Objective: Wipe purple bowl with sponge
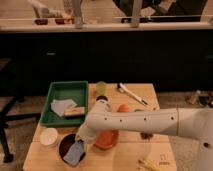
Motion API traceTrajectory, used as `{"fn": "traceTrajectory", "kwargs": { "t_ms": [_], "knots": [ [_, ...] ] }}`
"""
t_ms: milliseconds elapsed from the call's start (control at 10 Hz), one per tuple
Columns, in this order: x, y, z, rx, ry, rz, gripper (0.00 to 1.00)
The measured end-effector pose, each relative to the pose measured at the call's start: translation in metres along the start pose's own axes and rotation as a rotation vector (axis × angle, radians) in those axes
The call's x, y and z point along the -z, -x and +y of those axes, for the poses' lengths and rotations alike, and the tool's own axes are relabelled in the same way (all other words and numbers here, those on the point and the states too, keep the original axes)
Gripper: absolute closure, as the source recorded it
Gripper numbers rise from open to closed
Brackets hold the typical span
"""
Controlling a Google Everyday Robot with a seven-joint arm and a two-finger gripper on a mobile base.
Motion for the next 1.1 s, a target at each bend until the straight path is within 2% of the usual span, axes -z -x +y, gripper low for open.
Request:
{"fn": "traceTrajectory", "kwargs": {
  "t_ms": [300, 1100],
  "knots": [
    [0.017, 0.006, -0.004, 0.012, 0.003, 0.008, 1.00],
    [0.019, 0.008, -0.007, 0.023, 0.001, -0.001, 1.00]
  ]
}}
